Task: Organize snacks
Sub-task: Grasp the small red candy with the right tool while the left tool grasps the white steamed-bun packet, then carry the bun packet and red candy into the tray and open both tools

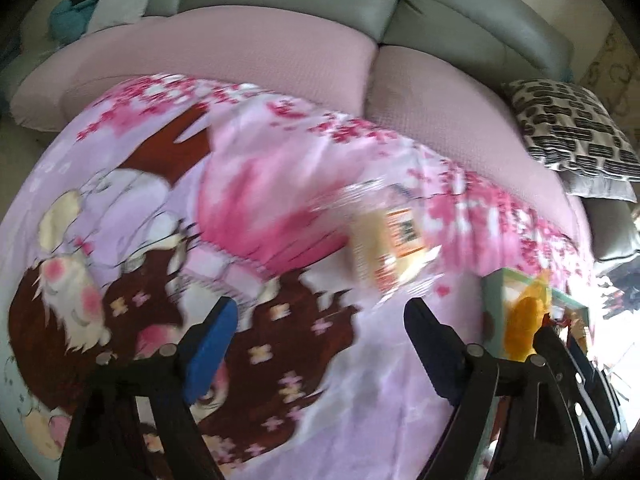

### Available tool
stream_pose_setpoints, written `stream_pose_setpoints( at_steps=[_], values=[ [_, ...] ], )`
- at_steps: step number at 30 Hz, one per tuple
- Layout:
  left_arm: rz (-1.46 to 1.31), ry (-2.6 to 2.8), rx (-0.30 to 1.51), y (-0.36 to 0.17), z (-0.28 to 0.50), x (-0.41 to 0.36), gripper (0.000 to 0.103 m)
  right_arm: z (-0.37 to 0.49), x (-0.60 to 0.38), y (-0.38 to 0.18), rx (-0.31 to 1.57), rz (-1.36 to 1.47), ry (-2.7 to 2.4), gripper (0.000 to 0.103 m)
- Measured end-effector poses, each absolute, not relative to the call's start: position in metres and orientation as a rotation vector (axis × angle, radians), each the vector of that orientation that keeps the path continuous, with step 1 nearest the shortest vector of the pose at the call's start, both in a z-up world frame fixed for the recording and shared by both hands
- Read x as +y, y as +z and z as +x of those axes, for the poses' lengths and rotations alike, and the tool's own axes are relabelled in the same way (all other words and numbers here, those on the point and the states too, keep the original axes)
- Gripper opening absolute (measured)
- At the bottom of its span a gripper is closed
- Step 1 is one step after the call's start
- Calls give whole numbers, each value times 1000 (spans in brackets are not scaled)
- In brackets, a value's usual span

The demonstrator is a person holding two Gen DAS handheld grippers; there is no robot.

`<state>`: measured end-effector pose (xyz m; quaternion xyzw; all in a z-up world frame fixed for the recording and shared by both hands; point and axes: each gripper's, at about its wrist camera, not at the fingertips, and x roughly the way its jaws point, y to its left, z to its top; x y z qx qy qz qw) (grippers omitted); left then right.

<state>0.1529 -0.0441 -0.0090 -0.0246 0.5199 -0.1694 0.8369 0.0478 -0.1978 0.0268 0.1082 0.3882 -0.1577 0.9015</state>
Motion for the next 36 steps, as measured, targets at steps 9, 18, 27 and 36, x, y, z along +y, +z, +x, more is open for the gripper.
stream_pose_setpoints(
  at_steps=[9,18,27,36],
  values=[
    [-62,-450,1123,-8,176,-92,85,27,-229,49,727,264,-406,32],
    [-117,-399,1202,-41,198,-105,79,19,-249,46,726,319,-429,32],
    [-122,-381,1185,-43,195,-102,62,15,-260,42,732,352,-448,32],
    [-160,-417,1130,-20,160,-83,59,9,-266,49,714,365,-466,32]
  ],
)
